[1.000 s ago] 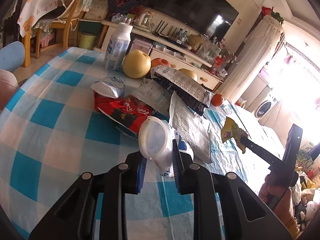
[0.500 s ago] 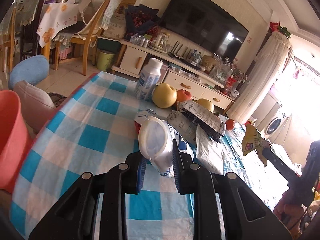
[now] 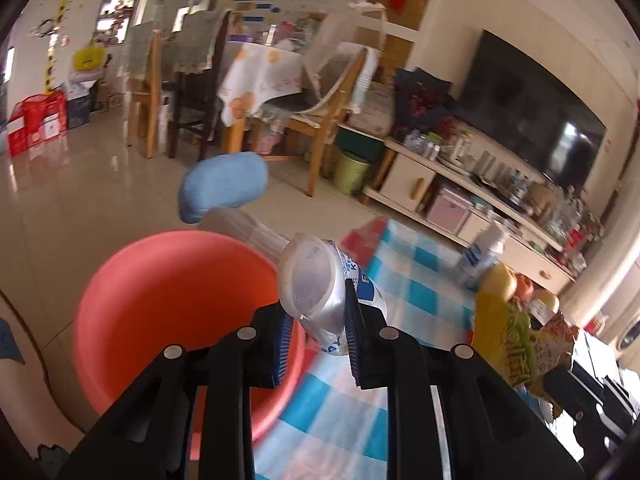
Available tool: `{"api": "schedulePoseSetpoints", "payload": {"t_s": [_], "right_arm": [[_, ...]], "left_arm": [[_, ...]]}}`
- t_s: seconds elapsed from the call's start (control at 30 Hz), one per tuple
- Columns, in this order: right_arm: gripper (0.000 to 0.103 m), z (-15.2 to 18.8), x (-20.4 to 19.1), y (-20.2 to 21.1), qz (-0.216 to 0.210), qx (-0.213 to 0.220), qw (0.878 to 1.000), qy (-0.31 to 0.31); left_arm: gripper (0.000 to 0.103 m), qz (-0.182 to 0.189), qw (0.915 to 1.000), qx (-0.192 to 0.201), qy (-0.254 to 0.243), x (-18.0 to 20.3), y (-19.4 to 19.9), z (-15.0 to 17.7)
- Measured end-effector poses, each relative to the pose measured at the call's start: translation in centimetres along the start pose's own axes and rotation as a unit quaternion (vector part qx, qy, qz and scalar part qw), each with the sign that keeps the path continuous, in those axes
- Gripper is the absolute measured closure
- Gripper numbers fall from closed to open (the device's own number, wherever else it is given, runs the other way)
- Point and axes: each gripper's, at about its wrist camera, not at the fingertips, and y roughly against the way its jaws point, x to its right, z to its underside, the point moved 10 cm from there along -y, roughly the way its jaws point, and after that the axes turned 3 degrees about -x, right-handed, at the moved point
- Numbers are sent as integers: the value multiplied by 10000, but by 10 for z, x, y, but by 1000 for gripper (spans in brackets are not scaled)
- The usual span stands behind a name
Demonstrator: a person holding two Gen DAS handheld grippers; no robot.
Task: Collect trash
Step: 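Carry the snack bag and white cup in both tools over the pink bucket, then open both tools to drop the snack bag and cup into the bucket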
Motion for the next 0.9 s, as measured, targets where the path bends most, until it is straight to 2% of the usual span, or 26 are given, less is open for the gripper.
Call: {"api": "schedulePoseSetpoints", "payload": {"t_s": [0.13,0.27,0.37,0.57,0.9], "right_arm": [[86,-17,-53,-47,-359,-196,9985,359],[86,-18,-90,-84,-581,-404,9958,586],[88,-17,-103,-107,-556,-495,9950,664],[89,-15,-101,-132,-665,-626,9955,264],[92,-35,-115,-127,-911,-273,9953,206]], "left_arm": [[78,-471,9970,-9,618,-64,-1,-14],[78,-646,9918,-147,1097,-105,-8,-17],[78,-706,9905,-315,1133,-113,-16,-12],[78,-839,9882,-640,1108,-113,-29,0],[78,-1026,9816,-831,1379,-126,-39,15]]}}
